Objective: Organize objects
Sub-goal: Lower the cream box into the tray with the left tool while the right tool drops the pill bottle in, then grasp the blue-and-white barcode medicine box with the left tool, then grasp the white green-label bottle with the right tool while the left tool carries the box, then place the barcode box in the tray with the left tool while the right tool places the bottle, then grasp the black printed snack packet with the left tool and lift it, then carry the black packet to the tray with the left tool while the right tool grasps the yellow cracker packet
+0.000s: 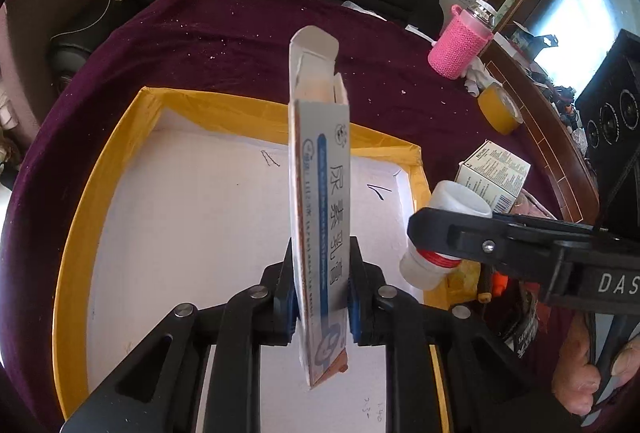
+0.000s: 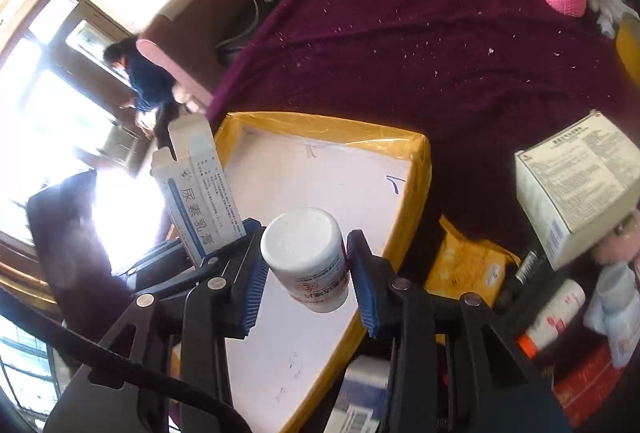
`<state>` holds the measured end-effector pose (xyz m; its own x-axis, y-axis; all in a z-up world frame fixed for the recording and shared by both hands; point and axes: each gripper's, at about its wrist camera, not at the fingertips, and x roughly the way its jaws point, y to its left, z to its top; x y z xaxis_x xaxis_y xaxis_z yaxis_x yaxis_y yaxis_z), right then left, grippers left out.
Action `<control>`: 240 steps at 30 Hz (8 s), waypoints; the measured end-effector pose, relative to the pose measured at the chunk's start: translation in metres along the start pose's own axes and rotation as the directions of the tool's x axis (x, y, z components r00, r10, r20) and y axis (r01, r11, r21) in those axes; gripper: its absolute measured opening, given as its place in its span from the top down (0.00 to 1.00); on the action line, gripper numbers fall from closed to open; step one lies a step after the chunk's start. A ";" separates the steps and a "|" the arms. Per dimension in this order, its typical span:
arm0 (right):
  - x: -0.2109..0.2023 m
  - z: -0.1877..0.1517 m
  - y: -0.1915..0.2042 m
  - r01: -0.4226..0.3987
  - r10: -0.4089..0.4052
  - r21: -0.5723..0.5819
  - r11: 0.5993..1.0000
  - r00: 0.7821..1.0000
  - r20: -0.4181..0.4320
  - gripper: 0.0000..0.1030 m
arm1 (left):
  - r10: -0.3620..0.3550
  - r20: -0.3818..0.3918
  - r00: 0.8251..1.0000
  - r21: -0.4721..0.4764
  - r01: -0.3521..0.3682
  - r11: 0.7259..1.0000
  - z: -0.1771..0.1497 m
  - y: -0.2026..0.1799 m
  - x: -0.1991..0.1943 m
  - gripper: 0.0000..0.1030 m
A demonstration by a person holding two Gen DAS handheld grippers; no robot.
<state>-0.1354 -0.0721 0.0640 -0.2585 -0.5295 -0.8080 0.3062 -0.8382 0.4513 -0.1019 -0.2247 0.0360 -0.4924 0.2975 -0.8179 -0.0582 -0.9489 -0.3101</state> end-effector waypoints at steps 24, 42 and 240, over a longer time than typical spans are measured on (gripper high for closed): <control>-0.109 -0.065 -0.036 0.107 -0.114 0.042 0.993 0.961 0.254 0.51 | 0.040 0.058 0.998 -0.161 -0.030 0.987 -0.065 0.036 -0.027 0.40; -0.231 -0.185 -0.074 0.377 -0.420 0.215 0.901 0.633 0.650 0.18 | -0.061 0.193 0.979 0.015 0.060 0.998 -0.118 -0.089 -0.097 0.34; -0.104 -0.087 -0.084 0.141 -0.158 0.094 0.985 0.967 0.199 0.59 | 0.028 0.405 0.914 0.160 -0.101 0.982 -0.177 -0.068 -0.172 0.71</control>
<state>-0.0543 0.0647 0.0765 -0.4808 -0.4059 -0.7773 0.1788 -0.9132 0.3662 0.1401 -0.1929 0.1123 -0.8034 0.2031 -0.5597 -0.1469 -0.9786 -0.1443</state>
